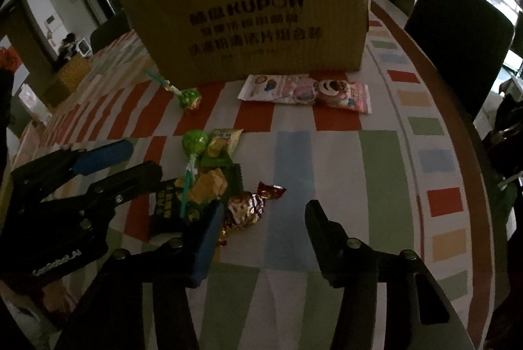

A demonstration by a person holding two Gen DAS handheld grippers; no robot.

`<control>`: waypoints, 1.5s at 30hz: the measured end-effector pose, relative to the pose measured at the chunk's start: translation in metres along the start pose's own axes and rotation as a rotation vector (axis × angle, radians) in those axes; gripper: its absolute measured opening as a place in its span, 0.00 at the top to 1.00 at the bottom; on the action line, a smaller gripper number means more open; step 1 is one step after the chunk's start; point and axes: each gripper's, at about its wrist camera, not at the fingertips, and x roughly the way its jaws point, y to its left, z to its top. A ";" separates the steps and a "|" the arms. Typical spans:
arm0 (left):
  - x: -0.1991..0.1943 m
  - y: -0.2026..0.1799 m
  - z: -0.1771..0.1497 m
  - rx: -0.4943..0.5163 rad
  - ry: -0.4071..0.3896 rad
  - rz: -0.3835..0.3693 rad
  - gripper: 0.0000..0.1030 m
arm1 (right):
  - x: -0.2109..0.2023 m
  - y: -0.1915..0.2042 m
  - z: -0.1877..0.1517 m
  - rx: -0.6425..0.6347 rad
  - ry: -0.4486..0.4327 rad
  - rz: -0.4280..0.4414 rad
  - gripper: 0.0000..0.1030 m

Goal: Organize snacks
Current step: 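Withdraw both open tools from the box back toward the remaining snacks, then grasp the gold-wrapped candy with the right tool while the left tool grasps the green lollipop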

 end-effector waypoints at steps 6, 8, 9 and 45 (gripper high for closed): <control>0.016 -0.001 0.009 -0.005 0.015 -0.018 0.54 | 0.007 0.001 0.001 -0.003 0.009 0.017 0.55; 0.022 0.000 0.012 -0.013 0.020 -0.023 0.57 | 0.011 0.002 0.002 -0.006 0.016 0.018 0.60; 0.024 0.000 0.013 -0.018 0.023 -0.024 0.58 | 0.012 0.002 0.003 -0.004 0.021 0.018 0.61; -0.018 -0.012 0.032 -0.040 -0.054 -0.018 0.74 | -0.027 0.001 0.028 -0.036 -0.101 0.056 0.75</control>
